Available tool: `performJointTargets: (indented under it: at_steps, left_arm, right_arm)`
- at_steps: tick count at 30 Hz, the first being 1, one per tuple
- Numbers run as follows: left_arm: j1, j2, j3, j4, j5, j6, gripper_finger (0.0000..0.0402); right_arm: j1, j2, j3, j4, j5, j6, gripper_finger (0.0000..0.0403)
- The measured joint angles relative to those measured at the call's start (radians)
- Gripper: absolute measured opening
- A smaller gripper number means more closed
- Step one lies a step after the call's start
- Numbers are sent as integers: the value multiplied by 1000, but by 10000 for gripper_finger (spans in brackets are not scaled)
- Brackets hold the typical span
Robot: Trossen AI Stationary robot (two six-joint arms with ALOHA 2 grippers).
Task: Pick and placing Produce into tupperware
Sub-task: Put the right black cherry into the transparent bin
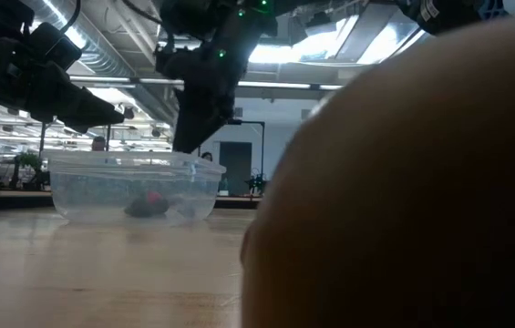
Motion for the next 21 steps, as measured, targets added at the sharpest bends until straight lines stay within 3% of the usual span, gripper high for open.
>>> performJointTargets:
  at_steps: [14,21]
  left_arm:
    - [-1,0,0,0,0,0,170]
    - [-1,0,0,-1,1,0,162]
  right_arm:
    - [-2,-89,36,-124,4,22,196]
    - [-2,-200,35,-150,171,47,196]
